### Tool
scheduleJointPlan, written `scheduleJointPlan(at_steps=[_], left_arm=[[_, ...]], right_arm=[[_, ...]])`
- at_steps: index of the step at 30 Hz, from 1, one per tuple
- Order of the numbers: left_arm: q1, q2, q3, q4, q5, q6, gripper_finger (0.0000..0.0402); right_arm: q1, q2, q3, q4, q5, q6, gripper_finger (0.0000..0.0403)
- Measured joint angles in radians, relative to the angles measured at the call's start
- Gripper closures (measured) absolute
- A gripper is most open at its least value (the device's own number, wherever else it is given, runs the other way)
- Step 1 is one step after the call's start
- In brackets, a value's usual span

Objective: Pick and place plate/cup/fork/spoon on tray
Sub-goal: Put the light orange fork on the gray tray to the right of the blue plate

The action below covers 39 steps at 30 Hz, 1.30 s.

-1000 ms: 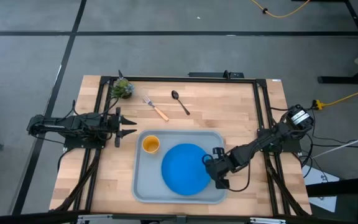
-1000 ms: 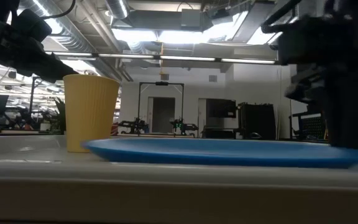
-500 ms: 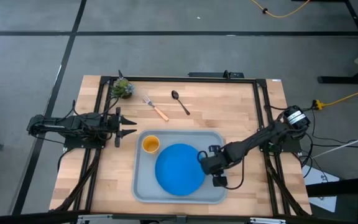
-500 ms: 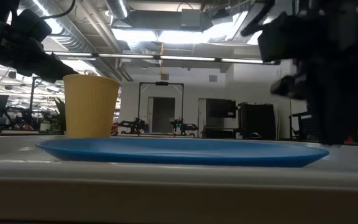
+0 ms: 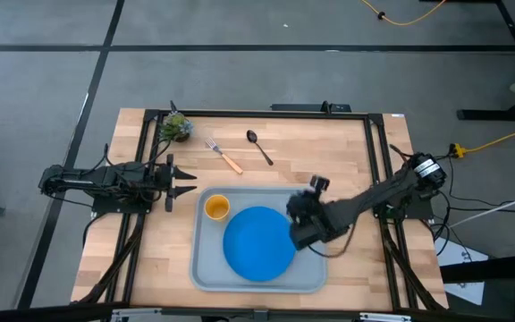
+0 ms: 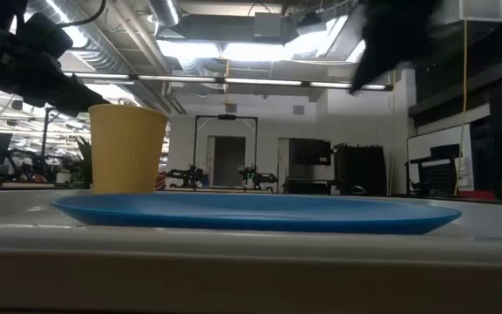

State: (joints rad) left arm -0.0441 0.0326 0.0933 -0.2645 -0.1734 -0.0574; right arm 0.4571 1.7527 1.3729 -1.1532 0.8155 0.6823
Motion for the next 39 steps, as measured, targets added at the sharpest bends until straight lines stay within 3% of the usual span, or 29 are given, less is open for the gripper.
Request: scheduleJointPlan(at_steps=[4, 8, 12, 20, 29, 35, 39], left_arm=[[0.0, 0.0, 0.0, 0.0, 0.0, -0.001, 0.0259], [0.0, 0.0, 0.0, 0.0, 0.0, -0.001, 0.0259], [0.0, 0.0, 0.0, 0.0, 0.0, -0.002, 0.0259], [0.0, 0.0, 0.0, 0.0, 0.0, -0.002, 0.0259], [0.0, 0.0, 0.0, 0.001, 0.0, -0.002, 0.0259], [0.0, 0.0, 0.0, 0.001, -0.001, -0.002, 0.0259], [0.0, 0.0, 0.0, 0.001, -0.001, -0.002, 0.0259]], right_arm=[[-0.09, 0.0, 0.044, 0.001, 0.156, 0.056, 0.0355], [-0.211, 0.0, 0.09, 0.005, 0.155, 0.099, 0.0355], [-0.341, 0.0, 0.104, 0.094, 0.03, 0.012, 0.0355], [-0.496, 0.0, 0.068, 0.495, -0.104, -0.26, 0.0355], [-0.564, 0.015, 0.065, 0.787, -0.324, -0.363, 0.0355], [-0.672, 0.029, 0.065, 0.999, -0.608, -0.397, 0.0355], [-0.735, 0.046, 0.065, 1.049, -0.72, -0.35, 0.0355]])
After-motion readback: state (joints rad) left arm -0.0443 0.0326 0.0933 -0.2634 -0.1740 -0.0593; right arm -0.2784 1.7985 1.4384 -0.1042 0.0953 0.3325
